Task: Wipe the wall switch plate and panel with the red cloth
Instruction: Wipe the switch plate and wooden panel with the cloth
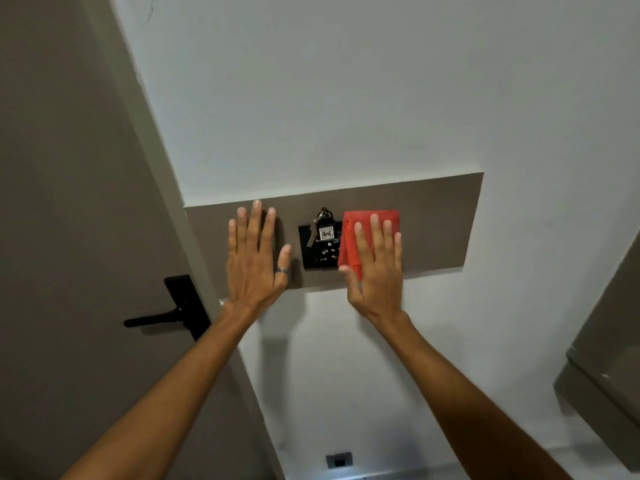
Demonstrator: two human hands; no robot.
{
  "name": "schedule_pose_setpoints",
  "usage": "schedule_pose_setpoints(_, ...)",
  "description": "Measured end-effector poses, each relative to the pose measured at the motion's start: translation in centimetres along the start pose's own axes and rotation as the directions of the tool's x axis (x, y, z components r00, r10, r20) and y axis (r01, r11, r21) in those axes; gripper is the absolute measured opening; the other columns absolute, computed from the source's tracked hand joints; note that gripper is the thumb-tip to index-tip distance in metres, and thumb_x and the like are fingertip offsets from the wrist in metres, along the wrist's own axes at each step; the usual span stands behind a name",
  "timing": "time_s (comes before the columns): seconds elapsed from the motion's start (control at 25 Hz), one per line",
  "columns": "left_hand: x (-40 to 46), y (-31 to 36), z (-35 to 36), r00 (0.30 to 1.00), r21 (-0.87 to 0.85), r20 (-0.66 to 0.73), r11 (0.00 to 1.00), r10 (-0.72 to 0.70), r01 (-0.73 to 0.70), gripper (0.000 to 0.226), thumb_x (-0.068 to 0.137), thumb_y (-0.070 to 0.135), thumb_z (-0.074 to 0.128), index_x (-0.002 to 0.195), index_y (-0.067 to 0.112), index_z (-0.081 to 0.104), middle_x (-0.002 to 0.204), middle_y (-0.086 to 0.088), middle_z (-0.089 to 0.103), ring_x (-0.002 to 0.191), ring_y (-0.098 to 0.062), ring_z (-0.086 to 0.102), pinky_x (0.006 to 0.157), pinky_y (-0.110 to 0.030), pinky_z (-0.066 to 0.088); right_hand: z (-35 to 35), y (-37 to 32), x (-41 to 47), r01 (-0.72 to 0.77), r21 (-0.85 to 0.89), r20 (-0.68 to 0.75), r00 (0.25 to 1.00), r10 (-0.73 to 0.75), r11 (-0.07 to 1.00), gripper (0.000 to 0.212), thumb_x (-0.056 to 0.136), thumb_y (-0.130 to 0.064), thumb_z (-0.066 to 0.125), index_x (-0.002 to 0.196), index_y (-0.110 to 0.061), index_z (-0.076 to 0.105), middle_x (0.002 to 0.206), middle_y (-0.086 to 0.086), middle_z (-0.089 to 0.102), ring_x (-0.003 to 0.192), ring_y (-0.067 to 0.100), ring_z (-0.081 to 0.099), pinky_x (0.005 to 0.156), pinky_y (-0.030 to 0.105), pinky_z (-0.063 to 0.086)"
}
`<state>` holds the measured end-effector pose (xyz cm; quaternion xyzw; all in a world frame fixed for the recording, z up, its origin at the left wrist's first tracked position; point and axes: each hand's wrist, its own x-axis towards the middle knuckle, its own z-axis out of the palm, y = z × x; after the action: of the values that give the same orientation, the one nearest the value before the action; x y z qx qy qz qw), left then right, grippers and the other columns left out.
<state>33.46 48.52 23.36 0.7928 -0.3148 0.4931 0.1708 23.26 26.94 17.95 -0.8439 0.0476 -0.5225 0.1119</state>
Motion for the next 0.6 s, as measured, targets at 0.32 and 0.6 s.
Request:
schedule_pose_setpoints(0.32,1.4,-0.9,4.4,0.988,0.154,-0.125,0.986,0.089,-0.069,0.068,0.110,0.041,0.031,0.167,0.016,0.003,0.175,-0.002,-0.017,0.162,-0.023,-0.016,0.133,-0.047,-0.008,3.2,-0.1,3.4,-0.193,0.054,-0.400,0.895,0.198,0.980,0.055,0.110,-0.045,0.030,0.159,-0.023,0.044,0.165,0.013,0.043,0.163,0.027,0.021,0.133,0.056,0.018)
schedule_pose_setpoints(0.6,1.0,-1.4,5.4,0.973,0.155,-0.212,0.986,0.096,-0.064,0.069,0.109,0.040,0.037,0.167,0.013,0.013,0.176,-0.003,-0.008,0.163,-0.026,-0.009,0.134,-0.049,-0.003,4.4,0.7,3.0,0.028,-0.098,-0.411,0.909,-0.066,0.995,0.050,0.111,-0.044,0.029,0.150,-0.026,0.054,0.157,0.009,0.050,0.159,0.031,0.031,0.134,0.052,0.017)
